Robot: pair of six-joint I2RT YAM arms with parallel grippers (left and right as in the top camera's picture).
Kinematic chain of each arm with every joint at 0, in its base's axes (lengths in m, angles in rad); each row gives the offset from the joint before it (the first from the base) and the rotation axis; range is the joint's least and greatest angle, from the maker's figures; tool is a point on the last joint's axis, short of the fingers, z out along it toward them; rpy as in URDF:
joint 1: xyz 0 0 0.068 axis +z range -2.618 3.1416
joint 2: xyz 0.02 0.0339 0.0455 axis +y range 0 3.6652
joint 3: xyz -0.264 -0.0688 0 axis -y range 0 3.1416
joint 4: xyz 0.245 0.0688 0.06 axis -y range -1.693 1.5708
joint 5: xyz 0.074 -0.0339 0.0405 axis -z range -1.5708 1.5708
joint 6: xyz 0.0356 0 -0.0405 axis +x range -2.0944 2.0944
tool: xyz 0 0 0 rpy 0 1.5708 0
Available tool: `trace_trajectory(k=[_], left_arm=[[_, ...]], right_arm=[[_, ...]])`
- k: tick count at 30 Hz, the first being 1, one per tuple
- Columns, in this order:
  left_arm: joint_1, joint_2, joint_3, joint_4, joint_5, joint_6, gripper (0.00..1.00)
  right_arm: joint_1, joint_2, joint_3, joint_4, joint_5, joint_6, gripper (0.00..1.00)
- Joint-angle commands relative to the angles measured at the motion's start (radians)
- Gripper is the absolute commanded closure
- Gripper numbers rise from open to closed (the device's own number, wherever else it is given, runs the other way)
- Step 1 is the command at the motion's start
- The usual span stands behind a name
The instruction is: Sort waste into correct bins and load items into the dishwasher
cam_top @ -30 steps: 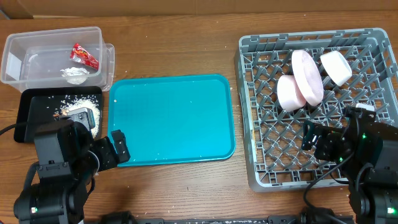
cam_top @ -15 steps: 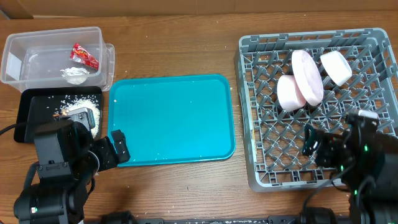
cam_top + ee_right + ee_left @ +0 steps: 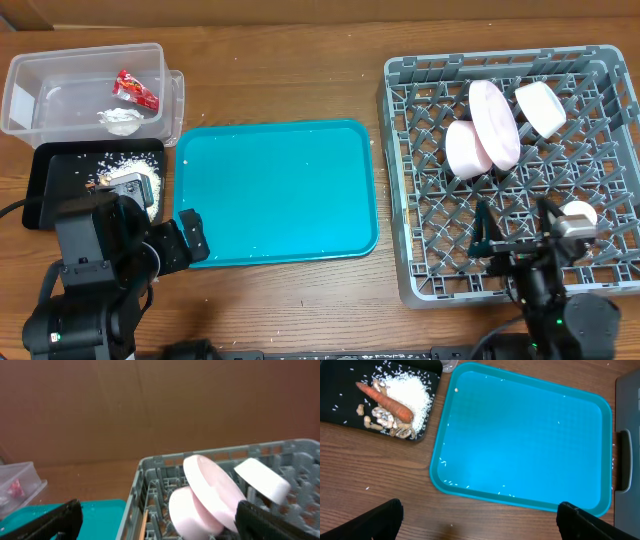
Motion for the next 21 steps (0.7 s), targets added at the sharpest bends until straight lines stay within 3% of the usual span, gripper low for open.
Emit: trace_trajectory(k=[1, 9, 15, 21], left_arm=[[-0.001, -0.001, -0.003, 0.001, 0.004, -0.018, 0.00], [-0.001, -0.001, -0.003, 0.001, 0.004, -0.018, 0.00], [-0.001, -0.001, -0.003, 0.001, 0.004, -0.018, 0.00], [-0.001, -0.001, -0.003, 0.001, 0.004, -0.018, 0.00]], right_arm=[[0.006, -0.053, -0.125, 0.135, -0.014, 0.001, 0.00], [-0.002, -0.109, -0.382, 0.510, 0.014, -0.027, 0.00], [-0.001, -0.109, -0.389, 0.282, -0.055, -0.148, 0.00], [0.000, -0.109, -0.389, 0.290, -0.056, -0.127, 0.00]])
